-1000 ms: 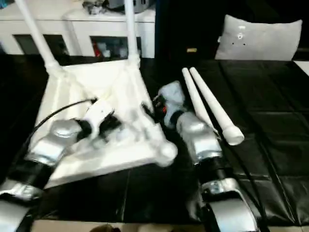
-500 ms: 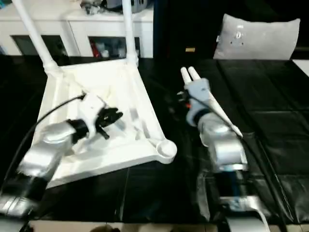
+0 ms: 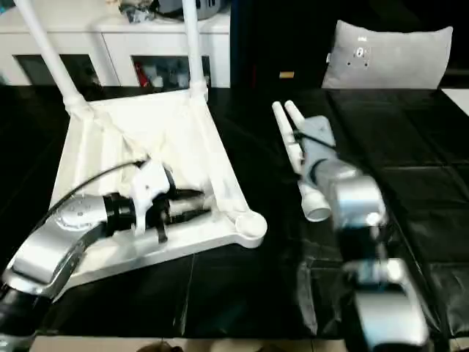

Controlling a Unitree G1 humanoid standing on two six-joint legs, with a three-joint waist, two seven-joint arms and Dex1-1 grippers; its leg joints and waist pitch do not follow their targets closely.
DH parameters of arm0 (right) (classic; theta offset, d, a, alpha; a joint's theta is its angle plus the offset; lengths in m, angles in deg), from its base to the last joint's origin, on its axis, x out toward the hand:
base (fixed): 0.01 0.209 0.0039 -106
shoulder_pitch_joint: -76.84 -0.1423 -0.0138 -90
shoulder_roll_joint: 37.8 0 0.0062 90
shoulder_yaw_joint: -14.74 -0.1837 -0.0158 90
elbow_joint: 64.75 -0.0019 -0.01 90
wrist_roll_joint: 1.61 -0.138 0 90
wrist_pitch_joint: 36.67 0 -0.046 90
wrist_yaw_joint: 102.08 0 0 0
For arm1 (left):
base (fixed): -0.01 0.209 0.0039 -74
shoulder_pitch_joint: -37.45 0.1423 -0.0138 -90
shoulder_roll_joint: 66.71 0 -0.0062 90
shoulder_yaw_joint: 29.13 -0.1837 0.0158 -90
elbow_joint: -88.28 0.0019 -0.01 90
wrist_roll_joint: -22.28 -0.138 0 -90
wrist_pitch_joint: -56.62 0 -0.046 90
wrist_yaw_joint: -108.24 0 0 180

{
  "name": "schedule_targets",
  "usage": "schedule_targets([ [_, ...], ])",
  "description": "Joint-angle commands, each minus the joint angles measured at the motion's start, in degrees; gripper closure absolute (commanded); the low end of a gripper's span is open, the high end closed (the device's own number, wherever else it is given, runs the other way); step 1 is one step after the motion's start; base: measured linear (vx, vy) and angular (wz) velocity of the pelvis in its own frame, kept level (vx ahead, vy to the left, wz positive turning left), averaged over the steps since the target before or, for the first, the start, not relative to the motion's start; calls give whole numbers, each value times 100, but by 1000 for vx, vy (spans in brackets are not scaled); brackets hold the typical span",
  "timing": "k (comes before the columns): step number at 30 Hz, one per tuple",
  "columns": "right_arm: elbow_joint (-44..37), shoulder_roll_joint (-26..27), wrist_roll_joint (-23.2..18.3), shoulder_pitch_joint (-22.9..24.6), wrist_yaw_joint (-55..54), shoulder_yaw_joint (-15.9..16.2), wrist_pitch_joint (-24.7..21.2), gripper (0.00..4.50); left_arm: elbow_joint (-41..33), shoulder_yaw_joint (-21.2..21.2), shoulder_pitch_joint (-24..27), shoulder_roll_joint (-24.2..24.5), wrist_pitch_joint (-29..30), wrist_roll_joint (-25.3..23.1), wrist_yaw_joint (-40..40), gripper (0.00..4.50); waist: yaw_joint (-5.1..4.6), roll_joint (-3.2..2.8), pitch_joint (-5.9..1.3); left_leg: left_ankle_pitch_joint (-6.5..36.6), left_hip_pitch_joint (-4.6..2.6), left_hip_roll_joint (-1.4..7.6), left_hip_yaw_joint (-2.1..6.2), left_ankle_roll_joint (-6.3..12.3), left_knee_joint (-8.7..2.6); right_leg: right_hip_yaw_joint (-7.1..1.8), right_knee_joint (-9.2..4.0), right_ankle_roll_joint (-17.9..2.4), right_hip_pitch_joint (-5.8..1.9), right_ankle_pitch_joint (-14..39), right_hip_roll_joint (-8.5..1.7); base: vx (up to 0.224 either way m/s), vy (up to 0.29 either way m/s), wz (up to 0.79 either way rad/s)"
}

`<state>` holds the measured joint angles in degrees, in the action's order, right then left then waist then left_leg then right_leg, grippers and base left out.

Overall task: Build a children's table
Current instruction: Pick table leg

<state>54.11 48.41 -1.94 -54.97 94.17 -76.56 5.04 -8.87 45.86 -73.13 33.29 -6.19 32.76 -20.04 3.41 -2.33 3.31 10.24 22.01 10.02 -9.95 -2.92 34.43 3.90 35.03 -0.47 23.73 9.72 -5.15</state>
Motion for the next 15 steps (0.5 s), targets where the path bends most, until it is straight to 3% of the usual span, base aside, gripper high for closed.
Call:
schedule_targets([
  [1,325,-63,-47,-198,289,122,-107,0,-147,-77,-37,60,84,9,26,221,5,-21,-411,1296,-98,195,66,-178,-400,-232,-380,-1218,-330,1160,-251,0,0,0],
  [4,654,-97,-139,-312,671,226,-173,0,-185,-118,-60,76,125,16,24,221,-2,17,-406,1333,-88,199,57,-113,-389,-229,-383,-1254,-340,1181,-254,0,0,0],
  [9,996,-162,-310,-558,985,146,-399,0,-315,-132,-41,95,274,37,2,221,4,23,-412,1247,-91,209,55,-79,-375,-226,-372,-1300,-339,1271,-258,0,0,0],
  [14,1391,-254,-292,-748,1393,289,-426,47,-367,-153,-34,89,329,42,-4,213,27,26,-415,1233,-90,214,54,-73,-367,-221,-368,-1296,-335,1300,-262,0,0,0],
  [15,1490,-266,-292,-788,1429,299,-410,73,-371,-158,-38,93,332,45,-6,213,20,26,-423,1224,-87,210,54,-70,-359,-219,-360,-1324,-337,1284,-263,0,0,0],
])
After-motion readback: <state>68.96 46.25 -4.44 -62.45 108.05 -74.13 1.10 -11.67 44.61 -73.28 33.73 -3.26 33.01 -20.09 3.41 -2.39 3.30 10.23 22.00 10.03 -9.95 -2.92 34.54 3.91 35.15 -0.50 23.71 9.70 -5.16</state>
